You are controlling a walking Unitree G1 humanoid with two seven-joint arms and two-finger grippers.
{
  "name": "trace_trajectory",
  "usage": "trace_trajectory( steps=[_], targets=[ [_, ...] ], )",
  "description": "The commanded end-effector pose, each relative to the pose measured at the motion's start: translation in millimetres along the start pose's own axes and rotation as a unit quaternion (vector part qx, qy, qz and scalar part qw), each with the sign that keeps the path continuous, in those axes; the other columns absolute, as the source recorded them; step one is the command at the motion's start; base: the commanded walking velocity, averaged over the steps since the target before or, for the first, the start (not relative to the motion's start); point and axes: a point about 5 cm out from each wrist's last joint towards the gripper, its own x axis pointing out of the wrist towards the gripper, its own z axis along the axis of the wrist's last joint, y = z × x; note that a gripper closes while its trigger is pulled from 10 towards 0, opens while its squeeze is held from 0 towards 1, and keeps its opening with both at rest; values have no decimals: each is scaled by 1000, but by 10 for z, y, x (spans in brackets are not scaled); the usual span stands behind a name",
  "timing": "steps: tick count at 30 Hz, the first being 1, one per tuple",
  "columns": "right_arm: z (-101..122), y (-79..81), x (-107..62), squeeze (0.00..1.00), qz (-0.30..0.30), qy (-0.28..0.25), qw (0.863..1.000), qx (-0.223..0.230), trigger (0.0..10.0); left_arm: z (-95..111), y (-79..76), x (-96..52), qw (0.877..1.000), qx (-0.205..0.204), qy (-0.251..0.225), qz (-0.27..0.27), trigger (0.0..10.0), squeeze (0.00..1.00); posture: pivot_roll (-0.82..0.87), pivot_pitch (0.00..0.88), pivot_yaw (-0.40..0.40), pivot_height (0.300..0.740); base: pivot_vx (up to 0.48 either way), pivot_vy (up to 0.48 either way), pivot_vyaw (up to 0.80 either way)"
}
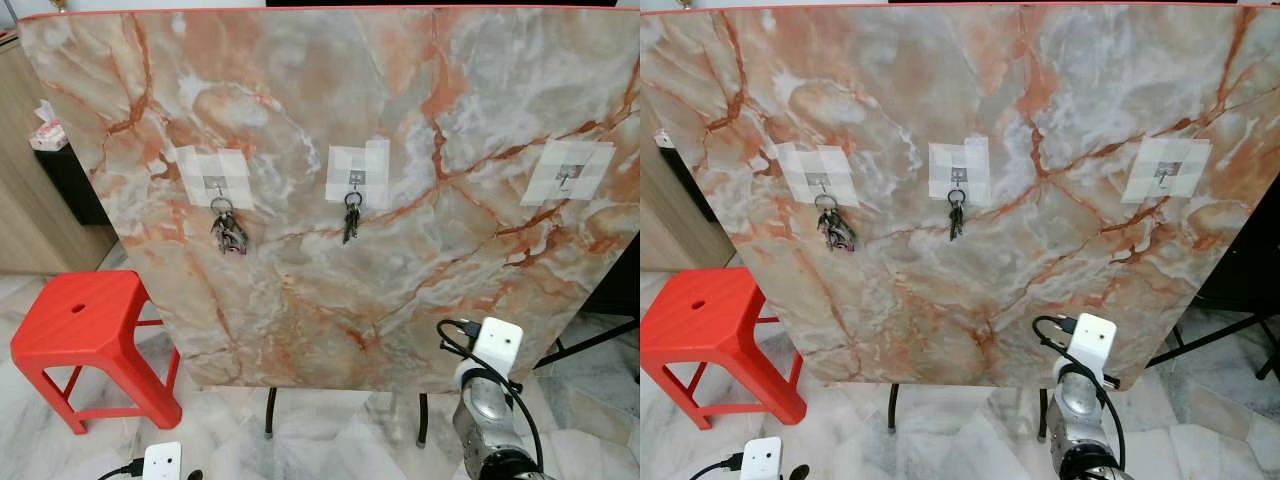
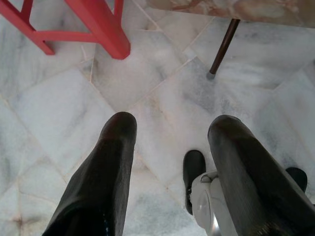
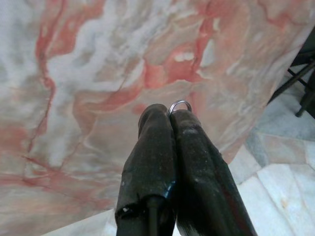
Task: Hang keys on a hook
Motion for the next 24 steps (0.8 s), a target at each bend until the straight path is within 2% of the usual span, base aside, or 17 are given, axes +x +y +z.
trace_trajectory(
  steps=[1, 9, 24],
  targets=[
    [103, -1, 42, 0, 2, -15, 1000, 0, 10000, -39, -12, -7, 1000, 8, 12, -4, 10000, 0, -15, 0, -16, 740, 0, -352, 0],
    [211, -22, 90, 0, 2, -29, 1000, 1, 10000, -42, -18, -7, 1000, 6, 13, -2, 10000, 0, -13, 0, -23, 740, 0, -351, 0],
    [238, -6, 90, 0, -3, -37, 999, 5, 10000, -45, -1, -6, 1000, 1, 16, 2, 10000, 0, -9, 0, -25, 740, 0, 0, 0]
  ],
)
